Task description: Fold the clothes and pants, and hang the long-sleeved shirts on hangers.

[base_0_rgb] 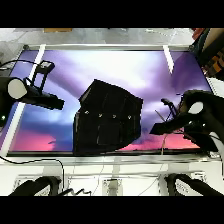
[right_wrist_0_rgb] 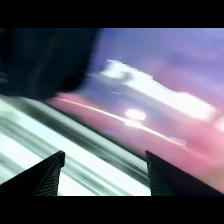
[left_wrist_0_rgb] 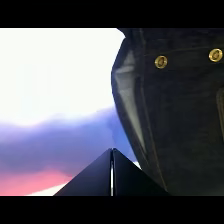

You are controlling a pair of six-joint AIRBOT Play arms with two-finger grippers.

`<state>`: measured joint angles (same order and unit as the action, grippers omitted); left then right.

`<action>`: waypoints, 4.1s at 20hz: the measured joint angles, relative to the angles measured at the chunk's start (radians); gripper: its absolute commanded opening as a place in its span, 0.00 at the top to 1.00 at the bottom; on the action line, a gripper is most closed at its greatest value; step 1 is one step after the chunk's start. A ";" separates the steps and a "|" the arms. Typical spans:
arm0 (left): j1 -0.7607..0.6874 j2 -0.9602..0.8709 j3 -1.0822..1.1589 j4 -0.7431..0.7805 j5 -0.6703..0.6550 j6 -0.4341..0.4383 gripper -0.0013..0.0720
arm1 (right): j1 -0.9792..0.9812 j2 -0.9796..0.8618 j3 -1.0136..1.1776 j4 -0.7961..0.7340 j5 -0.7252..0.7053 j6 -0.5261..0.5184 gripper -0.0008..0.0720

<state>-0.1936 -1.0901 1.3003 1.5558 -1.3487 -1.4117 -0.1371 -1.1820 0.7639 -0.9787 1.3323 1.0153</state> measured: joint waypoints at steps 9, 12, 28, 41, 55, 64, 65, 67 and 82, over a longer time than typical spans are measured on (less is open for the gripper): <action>0.000 -0.117 0.000 -0.021 -0.002 -0.002 0.97 | -0.017 -0.145 -0.170 0.354 -0.187 0.033 0.21; 0.003 -0.183 0.000 -0.021 0.013 0.040 0.97 | -0.017 -0.212 -0.175 0.408 -0.196 0.036 0.23; 0.393 -0.084 -0.368 -0.409 0.024 0.180 0.97 | 0.099 -0.288 -0.170 0.464 -0.307 -0.097 0.91; 0.568 0.057 -0.874 -0.614 0.108 0.396 0.29 | 0.107 -0.288 -0.171 0.504 -0.223 -0.145 0.94; 0.573 -0.013 -0.975 -0.768 0.291 0.512 0.98 | 0.107 -0.256 -0.170 0.548 -0.182 -0.164 0.94; 0.575 0.278 -0.682 -1.231 0.158 0.744 0.98 | 0.107 0.103 -0.016 0.474 0.002 -0.169 0.94; 0.575 0.351 -0.640 -1.253 0.178 0.744 0.98 | 0.107 0.158 0.022 0.484 0.014 -0.148 0.94; 0.575 0.502 -0.574 -1.288 0.250 0.743 0.98 | 0.107 0.261 0.100 0.524 0.027 -0.093 0.94; 0.502 0.652 -0.595 -1.228 0.579 0.570 0.98 | 0.320 0.488 0.019 0.607 -0.575 0.345 0.94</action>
<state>0.3084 -0.4377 0.7048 0.3283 -0.7692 -0.8421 0.1825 -0.6945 0.7834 -0.3717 0.7570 1.3605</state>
